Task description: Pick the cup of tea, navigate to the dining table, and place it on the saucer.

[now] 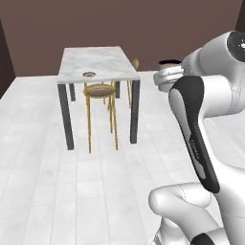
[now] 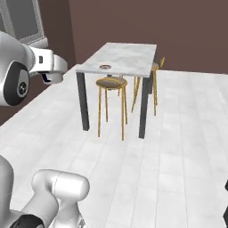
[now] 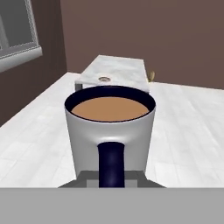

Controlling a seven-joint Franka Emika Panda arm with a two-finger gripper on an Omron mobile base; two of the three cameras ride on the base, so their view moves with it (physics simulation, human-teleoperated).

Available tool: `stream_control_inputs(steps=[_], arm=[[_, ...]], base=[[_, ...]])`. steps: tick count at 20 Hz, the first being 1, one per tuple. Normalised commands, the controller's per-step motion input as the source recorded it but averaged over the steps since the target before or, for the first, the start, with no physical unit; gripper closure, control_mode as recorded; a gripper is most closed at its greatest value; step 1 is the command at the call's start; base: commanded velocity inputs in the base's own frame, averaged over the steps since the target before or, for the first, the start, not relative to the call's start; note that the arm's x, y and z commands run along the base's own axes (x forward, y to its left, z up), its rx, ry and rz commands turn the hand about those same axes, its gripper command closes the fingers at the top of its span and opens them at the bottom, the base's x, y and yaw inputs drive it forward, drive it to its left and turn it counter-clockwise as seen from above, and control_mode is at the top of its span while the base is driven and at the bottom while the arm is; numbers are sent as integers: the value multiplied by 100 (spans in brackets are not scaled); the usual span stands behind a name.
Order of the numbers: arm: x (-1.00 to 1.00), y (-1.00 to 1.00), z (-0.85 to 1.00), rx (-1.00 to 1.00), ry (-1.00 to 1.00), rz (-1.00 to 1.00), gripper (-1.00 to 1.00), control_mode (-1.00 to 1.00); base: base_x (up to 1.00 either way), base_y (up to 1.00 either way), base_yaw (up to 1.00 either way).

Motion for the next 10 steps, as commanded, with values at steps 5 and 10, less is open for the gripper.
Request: stream_control_inputs(steps=[5, 10], arm=[[0, 0, 0, 0, 0, 0, 100, 100], [0, 0, 0, 0, 0, 0, 100, 100]], base=[[100, 49, -12], [100, 60, -12]])
